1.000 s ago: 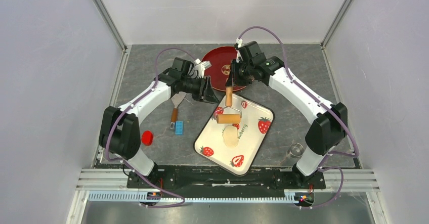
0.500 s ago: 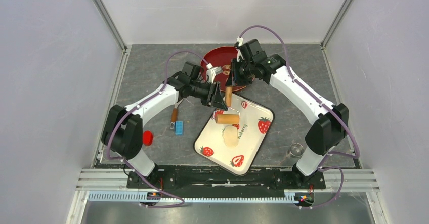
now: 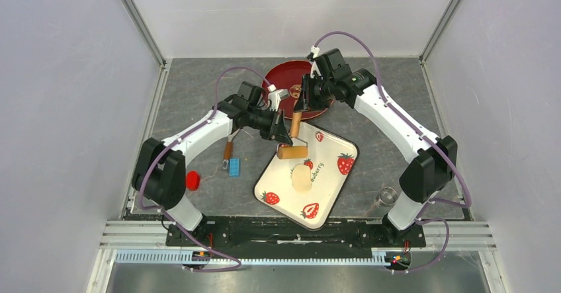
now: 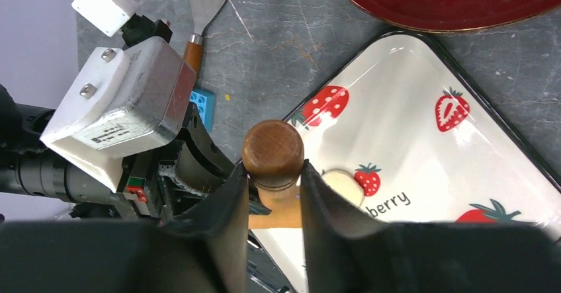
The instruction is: Roll out the dumpling wrappers from the dough
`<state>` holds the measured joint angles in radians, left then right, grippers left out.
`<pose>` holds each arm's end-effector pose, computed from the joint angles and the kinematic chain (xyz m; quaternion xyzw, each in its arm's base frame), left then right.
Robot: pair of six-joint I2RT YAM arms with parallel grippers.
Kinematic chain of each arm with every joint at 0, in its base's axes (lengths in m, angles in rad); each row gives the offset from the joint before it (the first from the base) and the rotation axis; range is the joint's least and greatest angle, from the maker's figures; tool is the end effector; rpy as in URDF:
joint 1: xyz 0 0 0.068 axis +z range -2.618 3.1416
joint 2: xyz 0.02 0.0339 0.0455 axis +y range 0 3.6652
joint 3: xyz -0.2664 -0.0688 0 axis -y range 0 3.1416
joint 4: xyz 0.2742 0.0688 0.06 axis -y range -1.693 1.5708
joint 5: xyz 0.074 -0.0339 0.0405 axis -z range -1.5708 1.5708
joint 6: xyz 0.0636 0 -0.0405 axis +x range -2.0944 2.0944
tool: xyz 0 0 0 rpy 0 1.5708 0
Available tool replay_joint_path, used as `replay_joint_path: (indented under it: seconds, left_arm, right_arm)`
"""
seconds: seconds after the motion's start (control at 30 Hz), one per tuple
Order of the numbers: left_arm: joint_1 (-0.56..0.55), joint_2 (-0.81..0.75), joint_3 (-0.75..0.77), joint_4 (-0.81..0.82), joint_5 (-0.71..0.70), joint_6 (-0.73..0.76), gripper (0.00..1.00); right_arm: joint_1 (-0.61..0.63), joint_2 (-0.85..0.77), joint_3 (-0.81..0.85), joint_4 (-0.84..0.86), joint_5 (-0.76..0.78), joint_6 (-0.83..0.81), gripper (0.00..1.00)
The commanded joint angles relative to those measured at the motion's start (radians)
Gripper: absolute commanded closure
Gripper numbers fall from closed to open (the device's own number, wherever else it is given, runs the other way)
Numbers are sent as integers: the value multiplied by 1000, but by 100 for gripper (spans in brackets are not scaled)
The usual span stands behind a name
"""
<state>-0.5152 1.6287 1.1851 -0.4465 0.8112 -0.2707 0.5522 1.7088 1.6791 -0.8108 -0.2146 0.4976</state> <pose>0.3105 -0.2288 0.2244 0.2364 0.8436 -0.4610 0.1409 0.3533 0.2336 0.3278 -0.0636 0.9273 0.2645 0.2571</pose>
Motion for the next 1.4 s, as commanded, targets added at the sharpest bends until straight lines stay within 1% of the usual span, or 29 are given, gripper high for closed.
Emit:
replay_joint_path:
  seconds: [0.0, 0.03, 0.07, 0.13, 0.2, 0.23, 0.33, 0.4, 0.47, 0.57, 0.63, 0.7, 0.8, 0.9, 0.97, 1.07, 1.13, 1.23, 1.37]
  left_arm:
    - [-6, -83, 46, -59, -137, 55, 98]
    - [-5, -93, 67, -83, -186, 63, 98]
    - [-6, -100, 98, -115, -267, 65, 98]
    - [-5, -101, 150, -172, -390, 67, 98]
    - [-4, -108, 185, -202, -495, 68, 98]
    - [-5, -118, 188, -203, -531, 75, 98]
    - [-14, -183, 151, -138, -666, 151, 98]
    - [-28, -248, 88, -43, -774, 220, 98]
    - [-48, -303, 39, 27, -880, 326, 98]
    - [-87, -368, -13, 104, -1004, 477, 98]
    - [-114, -409, -71, 188, -1051, 590, 98]
    - [-160, -450, -132, 277, -1116, 740, 98]
    - [-245, -495, -219, 434, -1243, 956, 98]
    - [-296, -520, -294, 597, -1359, 1167, 98]
    - [-314, -527, -330, 715, -1407, 1276, 98]
    - [-334, -512, -354, 846, -1493, 1435, 98]
    - [-346, -498, -376, 969, -1539, 1563, 98]
    - [-351, -472, -438, 1216, -1544, 1736, 98]
    - [-358, -425, -470, 1391, -1545, 1881, 98]
  right_arm:
    - [-20, -91, 30, 100, -6, 35, 62]
    - [-27, -107, 19, 114, -4, 43, 50]
    - [-35, -124, 0, 133, -3, 54, 39]
    - [-55, -166, -47, 178, -7, 70, 19]
    - [-83, -209, -90, 218, -20, 85, 4]
    - [-95, -218, -105, 235, -37, 90, 2]
    - [-137, -221, -106, 240, -104, 101, 2]
    - [-157, -224, -105, 244, -134, 120, 2]
    - [-173, -222, -95, 249, -168, 135, 2]
    - [-187, -206, -80, 252, -235, 154, 2]
    - [-192, -192, -79, 260, -292, 165, 2]
    - [-192, -186, -86, 286, -332, 186, 2]
    - [-191, -174, -88, 340, -409, 239, 2]
    - [-192, -173, -111, 424, -472, 303, 2]
    - [-190, -173, -142, 486, -517, 349, 2]
    - [-172, -177, -190, 552, -543, 400, 2]
    - [-153, -182, -224, 599, -554, 434, 2]
    - [-117, -185, -278, 697, -559, 501, 2]
    - [-80, -180, -342, 916, -570, 628, 2]
